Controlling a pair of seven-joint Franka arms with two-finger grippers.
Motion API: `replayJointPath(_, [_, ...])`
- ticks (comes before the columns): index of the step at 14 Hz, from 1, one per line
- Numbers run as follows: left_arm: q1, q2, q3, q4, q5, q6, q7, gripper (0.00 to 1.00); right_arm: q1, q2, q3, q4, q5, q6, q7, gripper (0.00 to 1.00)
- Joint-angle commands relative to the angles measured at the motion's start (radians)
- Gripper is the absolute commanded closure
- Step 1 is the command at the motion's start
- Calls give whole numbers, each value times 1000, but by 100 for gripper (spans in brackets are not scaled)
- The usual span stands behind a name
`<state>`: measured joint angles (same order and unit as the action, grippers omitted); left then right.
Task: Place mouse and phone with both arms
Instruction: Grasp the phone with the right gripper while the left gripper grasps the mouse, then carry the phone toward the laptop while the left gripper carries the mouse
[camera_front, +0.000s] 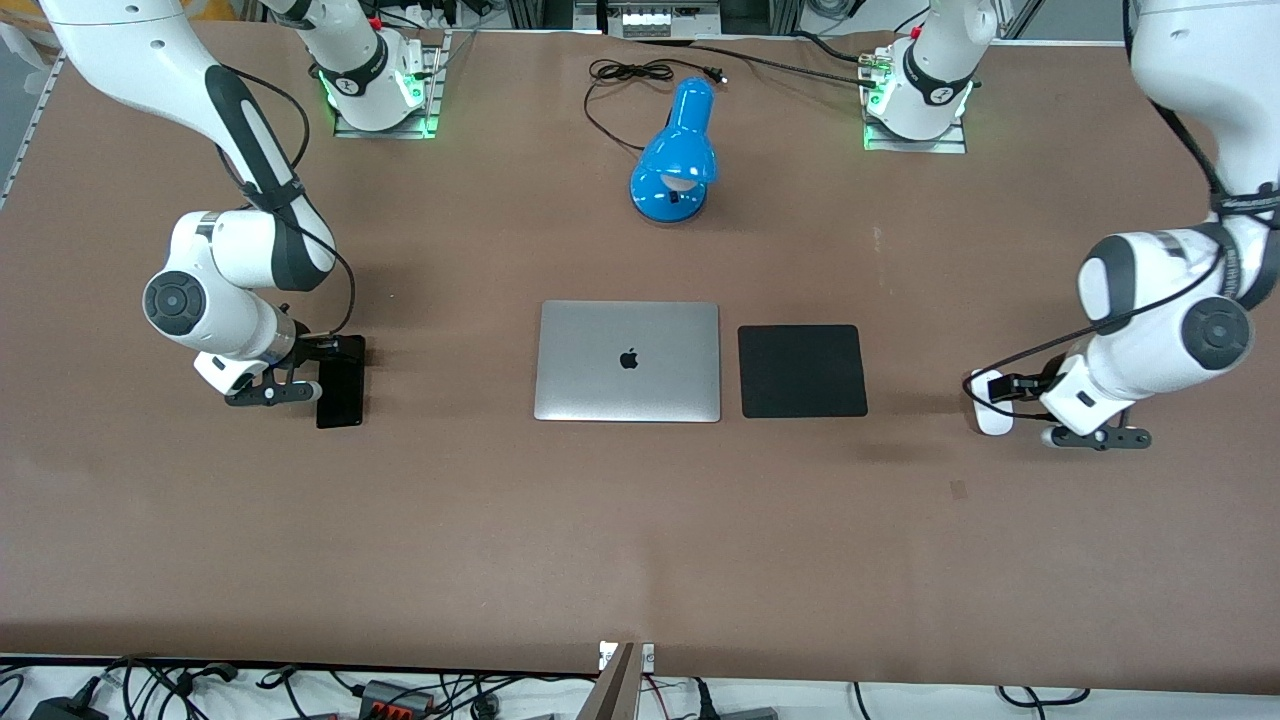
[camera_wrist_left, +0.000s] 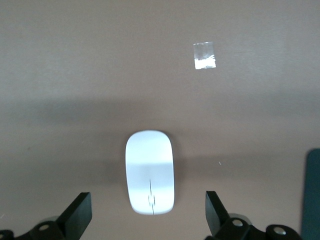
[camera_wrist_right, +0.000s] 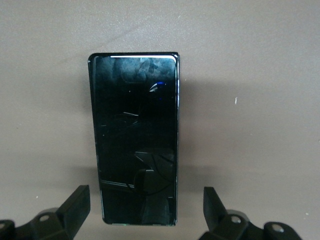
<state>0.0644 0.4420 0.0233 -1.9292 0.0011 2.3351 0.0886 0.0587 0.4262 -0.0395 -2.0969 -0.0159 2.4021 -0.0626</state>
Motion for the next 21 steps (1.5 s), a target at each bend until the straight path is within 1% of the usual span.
replayJointPath(1, [3, 9, -2, -95, 16, 180, 25, 0, -2, -9, 0, -20, -6, 25, -23, 0])
replayJointPath(3, [5, 20, -2, -120, 16, 231, 25, 0, -2, 8, 1, -22, -6, 52, -23, 0])
replayJointPath(6, [15, 55, -2, -126, 16, 250, 26, 0, 0, 46, 1, -20, -3, 106, -17, 0])
replayJointPath(9, [17, 90, -2, -194, 16, 419, 37, 0, 4, 57, 3, -17, 1, 120, -5, 0])
replayJointPath(10, [17, 90, -2, -205, 16, 449, 37, 11, 12, 57, 3, -17, 2, 121, -5, 0])
replayJointPath(11, [15, 84, -3, -209, 16, 449, 37, 47, 13, 58, 3, -17, 2, 123, -3, 0])
replayJointPath(12, [14, 83, -6, -209, 16, 448, 37, 53, 13, 63, 3, -17, 4, 129, -3, 0])
replayJointPath(14, [17, 83, -6, -209, 16, 448, 37, 60, 15, 77, 3, -17, 4, 152, -3, 0])
replayJointPath(15, [17, 80, -6, -209, 16, 446, 36, 68, 15, 80, 3, -17, 4, 161, -3, 0])
replayJointPath(17, [17, 57, -9, -206, 16, 429, 30, 70, 13, 85, 3, -17, 2, 167, -8, 0])
replayJointPath(18, [15, 32, -13, -199, 16, 396, 28, 70, 13, 83, 1, -17, 2, 169, -17, 13])
replayJointPath(19, [6, 2, -14, -188, 14, 333, 23, 70, 13, 78, 1, -15, 2, 169, -17, 44])
replayJointPath(20, [2, -31, -23, -147, 14, 246, 19, 70, 16, 75, 3, -12, 2, 167, -5, 66])
replayJointPath(21, [2, -48, -55, -93, 14, 133, 5, 70, 21, 74, 6, -2, 4, 167, -2, 69])
